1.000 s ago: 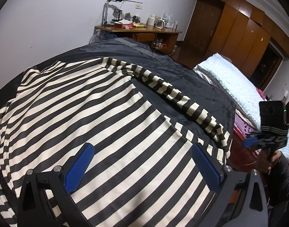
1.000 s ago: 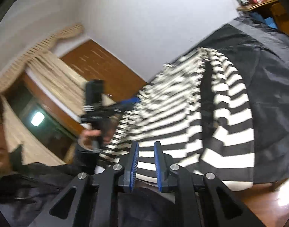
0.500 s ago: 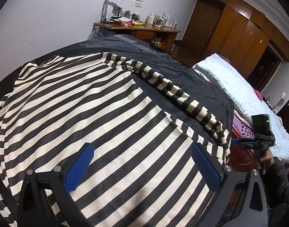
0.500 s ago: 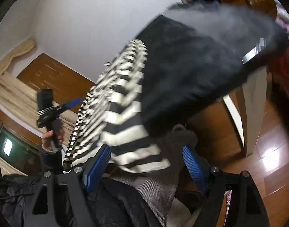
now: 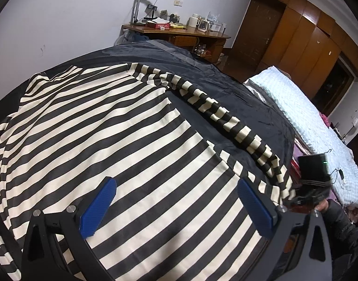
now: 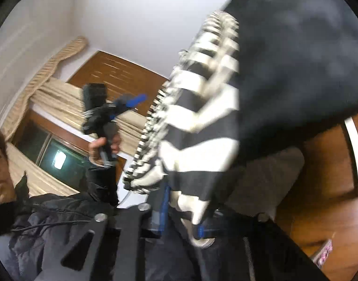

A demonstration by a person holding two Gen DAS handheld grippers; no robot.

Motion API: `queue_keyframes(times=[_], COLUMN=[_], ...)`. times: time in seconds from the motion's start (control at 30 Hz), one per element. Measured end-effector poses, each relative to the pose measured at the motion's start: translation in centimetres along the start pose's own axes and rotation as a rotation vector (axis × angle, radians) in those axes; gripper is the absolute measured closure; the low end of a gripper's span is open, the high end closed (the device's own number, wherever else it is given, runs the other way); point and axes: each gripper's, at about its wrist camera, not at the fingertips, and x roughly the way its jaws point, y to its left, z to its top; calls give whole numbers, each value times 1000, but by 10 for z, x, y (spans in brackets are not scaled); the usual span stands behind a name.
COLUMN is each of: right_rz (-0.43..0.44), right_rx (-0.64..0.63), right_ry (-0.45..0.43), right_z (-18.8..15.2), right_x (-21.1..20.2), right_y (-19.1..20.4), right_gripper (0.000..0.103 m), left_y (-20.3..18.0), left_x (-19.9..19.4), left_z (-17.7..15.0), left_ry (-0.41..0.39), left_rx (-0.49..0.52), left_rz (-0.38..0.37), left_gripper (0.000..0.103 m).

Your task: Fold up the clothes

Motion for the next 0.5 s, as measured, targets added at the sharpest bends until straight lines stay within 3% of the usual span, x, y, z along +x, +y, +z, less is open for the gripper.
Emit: queue_keyframes(times=[0.07, 0.2, 0.37, 0.5], right_rz=[30, 24, -60, -163], right_rx=[-28, -110, -259, -375], right_ry=[-72, -132, -161, -130], right_z=[3, 23, 73, 110], right_x=[-12, -20, -6, 37], right_y=[21, 63, 112, 151], right_gripper=[92, 92, 92, 92], left_y=[1, 3, 9, 21], left_x=[1, -2, -15, -32], left_z=[0, 0, -3, -10], left_ry=[1, -9, -44, -83], left_rx=[-1, -2, -2, -10], left_rz=[-4, -18, -29, -29], left_gripper=[0, 0, 0, 0])
